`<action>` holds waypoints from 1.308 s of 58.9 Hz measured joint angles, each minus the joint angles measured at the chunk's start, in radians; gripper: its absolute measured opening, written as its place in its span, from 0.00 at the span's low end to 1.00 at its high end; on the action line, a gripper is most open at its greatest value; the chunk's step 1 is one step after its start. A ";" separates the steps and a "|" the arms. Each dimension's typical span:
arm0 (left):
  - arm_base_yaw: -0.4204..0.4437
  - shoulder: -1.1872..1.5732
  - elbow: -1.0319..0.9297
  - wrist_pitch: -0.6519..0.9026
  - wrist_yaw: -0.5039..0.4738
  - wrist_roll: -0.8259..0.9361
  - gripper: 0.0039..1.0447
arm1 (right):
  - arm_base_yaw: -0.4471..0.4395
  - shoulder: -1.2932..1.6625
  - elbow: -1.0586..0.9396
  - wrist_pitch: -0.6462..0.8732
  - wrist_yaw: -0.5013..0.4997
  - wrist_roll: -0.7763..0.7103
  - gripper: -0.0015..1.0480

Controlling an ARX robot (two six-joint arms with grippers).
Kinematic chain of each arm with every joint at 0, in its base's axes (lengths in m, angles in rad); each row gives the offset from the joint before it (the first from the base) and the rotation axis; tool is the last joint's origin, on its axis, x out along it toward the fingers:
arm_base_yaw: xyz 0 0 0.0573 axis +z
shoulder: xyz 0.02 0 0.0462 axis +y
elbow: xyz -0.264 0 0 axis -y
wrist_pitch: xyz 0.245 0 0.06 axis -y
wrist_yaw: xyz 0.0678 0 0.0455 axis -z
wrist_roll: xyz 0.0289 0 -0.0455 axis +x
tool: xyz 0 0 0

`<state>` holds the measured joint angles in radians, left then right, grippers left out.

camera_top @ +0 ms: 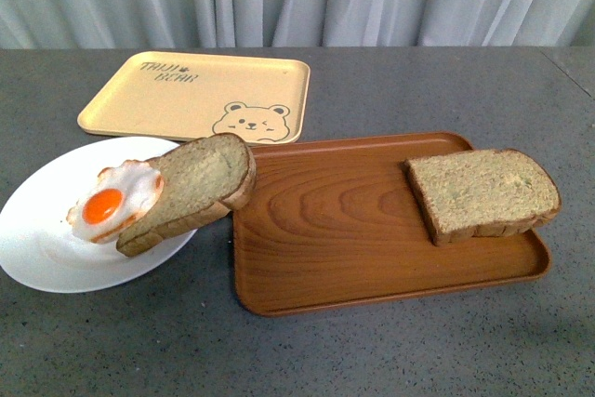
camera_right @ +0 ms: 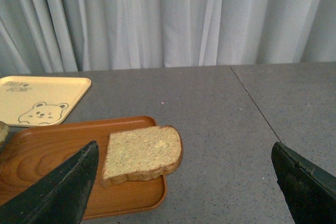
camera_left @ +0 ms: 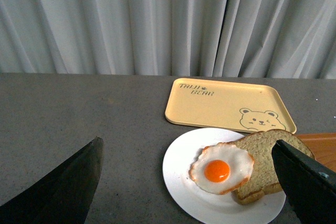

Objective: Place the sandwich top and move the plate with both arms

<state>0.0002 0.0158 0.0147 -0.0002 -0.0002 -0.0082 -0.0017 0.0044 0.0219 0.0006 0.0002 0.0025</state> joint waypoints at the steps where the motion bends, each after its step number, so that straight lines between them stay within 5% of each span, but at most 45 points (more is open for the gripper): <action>1: 0.000 0.000 0.000 0.000 0.000 0.000 0.92 | 0.000 0.000 0.000 0.000 0.000 0.000 0.91; 50: 0.000 0.000 0.000 0.000 0.000 0.000 0.92 | -0.002 0.025 0.015 -0.047 0.011 0.021 0.91; 53: 0.000 0.000 0.000 0.000 0.000 0.000 0.92 | -0.083 0.220 0.097 -0.182 -0.051 0.087 0.91; 61: 0.000 0.000 0.000 0.000 0.000 0.000 0.92 | -0.320 0.710 0.163 0.118 -0.172 0.086 0.91; 77: 0.000 0.000 0.000 0.000 0.000 0.000 0.92 | -0.309 1.554 0.457 0.452 -0.285 0.160 0.91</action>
<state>0.0002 0.0154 0.0147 -0.0002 -0.0002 -0.0078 -0.3111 1.5581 0.4786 0.4530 -0.2852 0.1623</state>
